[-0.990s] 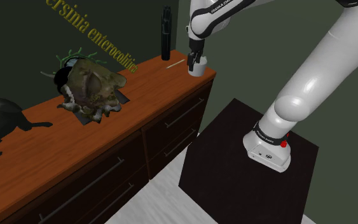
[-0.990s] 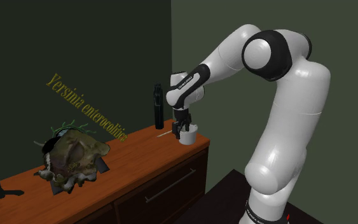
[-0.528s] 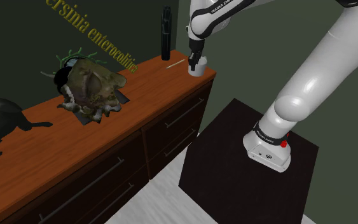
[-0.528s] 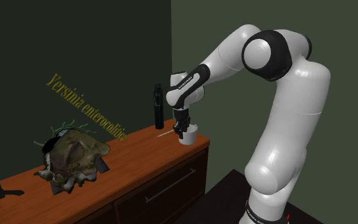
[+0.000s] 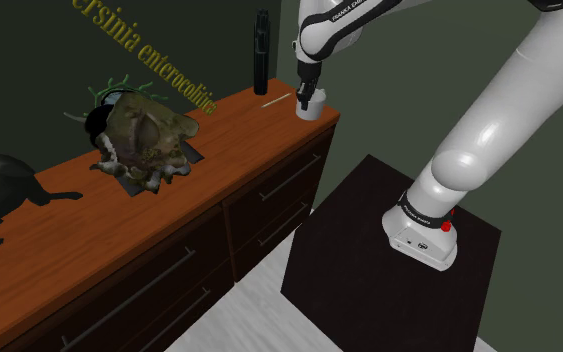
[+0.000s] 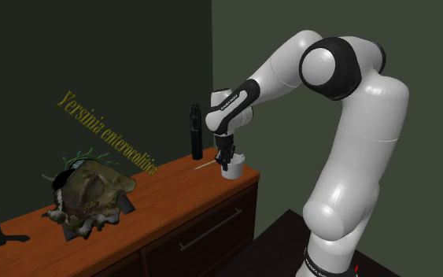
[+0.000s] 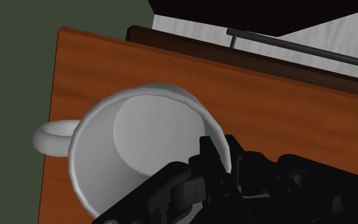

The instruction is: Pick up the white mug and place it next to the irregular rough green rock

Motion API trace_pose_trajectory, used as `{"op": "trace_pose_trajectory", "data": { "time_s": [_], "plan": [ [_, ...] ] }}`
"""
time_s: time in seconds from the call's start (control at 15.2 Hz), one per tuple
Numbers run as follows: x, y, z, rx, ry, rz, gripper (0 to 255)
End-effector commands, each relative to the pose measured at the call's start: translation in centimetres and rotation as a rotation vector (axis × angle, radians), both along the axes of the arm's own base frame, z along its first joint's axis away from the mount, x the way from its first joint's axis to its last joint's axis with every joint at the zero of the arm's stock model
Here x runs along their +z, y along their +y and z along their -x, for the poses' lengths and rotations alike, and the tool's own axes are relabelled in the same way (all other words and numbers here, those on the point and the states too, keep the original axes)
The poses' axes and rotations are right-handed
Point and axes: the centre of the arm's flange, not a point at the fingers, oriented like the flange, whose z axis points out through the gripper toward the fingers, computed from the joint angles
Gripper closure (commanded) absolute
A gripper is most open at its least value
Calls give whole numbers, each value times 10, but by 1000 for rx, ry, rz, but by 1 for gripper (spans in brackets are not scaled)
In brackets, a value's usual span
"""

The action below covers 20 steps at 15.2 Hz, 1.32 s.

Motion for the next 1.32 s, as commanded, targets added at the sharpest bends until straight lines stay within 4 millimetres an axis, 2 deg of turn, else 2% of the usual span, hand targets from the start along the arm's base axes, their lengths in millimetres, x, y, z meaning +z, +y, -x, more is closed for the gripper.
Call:
{"op": "trace_pose_trajectory", "data": {
  "time_s": [0.0,1.25],
  "plan": [
    [5,0,0,0,0,0,255],
    [105,0,0,0,0,0,255]
  ]
}}
